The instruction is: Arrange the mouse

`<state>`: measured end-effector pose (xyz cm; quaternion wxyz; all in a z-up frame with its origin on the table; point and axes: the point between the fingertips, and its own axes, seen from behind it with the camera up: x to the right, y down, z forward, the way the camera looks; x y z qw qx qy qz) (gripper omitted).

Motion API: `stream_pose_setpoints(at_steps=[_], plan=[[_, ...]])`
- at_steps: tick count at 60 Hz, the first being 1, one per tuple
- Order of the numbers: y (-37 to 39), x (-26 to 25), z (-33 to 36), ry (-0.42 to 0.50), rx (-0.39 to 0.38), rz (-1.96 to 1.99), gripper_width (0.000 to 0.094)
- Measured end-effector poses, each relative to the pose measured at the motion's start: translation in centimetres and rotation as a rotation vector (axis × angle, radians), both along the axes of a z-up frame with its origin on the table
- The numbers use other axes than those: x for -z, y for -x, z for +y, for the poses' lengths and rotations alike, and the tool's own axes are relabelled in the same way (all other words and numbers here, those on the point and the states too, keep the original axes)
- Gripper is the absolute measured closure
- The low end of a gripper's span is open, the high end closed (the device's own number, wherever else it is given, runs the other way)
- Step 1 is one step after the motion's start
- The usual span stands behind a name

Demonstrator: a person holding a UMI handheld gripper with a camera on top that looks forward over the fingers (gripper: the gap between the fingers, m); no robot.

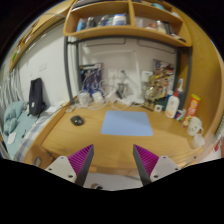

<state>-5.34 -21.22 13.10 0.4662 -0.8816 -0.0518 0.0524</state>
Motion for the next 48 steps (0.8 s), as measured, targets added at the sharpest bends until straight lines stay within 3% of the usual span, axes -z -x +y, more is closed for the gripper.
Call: stream_pose_setpoints(at_steps=[12,19,27,48], plan=[[12.5,5.7,2.6,0.102,-0.100,-0.006,0.0135],[18.1,8.0,5.8,0.161,-0.121,-0.012,0.0130],[21.7,9.9,10.3,0.212,-0.105,-0.045,0.0129],[24.1,13.1,19.8,0.292,0.023,-0.115,0.0141]])
